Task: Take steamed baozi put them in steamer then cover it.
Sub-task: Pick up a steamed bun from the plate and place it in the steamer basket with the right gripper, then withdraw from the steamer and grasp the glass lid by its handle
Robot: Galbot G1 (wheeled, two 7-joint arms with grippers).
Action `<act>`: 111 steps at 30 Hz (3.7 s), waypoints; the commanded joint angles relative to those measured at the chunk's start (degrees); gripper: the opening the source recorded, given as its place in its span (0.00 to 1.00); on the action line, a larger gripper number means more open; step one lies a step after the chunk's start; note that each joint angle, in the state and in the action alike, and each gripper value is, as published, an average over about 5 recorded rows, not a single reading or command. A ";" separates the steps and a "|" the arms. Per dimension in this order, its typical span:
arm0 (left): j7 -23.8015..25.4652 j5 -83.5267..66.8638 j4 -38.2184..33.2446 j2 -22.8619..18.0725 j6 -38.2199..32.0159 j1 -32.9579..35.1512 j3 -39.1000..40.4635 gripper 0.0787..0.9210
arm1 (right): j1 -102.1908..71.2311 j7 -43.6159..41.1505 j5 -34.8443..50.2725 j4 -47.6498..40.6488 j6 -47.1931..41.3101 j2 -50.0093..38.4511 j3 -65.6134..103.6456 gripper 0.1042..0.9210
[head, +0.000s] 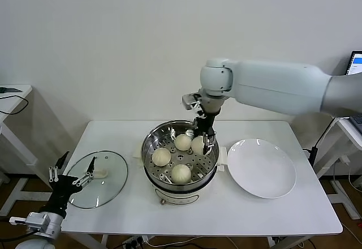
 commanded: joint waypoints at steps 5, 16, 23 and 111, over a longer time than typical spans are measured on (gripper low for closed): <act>0.10 -0.13 0.81 0.03 0.07 -0.18 -0.46 0.88 | -6.24 -1.06 -5.03 -4.63 0.82 3.26 0.56 0.72; 0.22 -0.14 1.21 -0.05 0.01 -0.32 -0.33 0.88 | -6.90 -1.21 -6.50 -4.57 0.86 3.20 0.55 0.72; 0.30 -0.14 1.22 -0.14 -0.01 -0.20 -0.34 0.88 | -7.17 -0.93 -6.99 -4.49 0.98 3.02 1.02 0.78; -21.66 79.85 20.46 2.42 -29.19 -1.90 -0.29 0.88 | -123.74 79.46 -7.72 36.29 44.42 8.61 111.48 0.88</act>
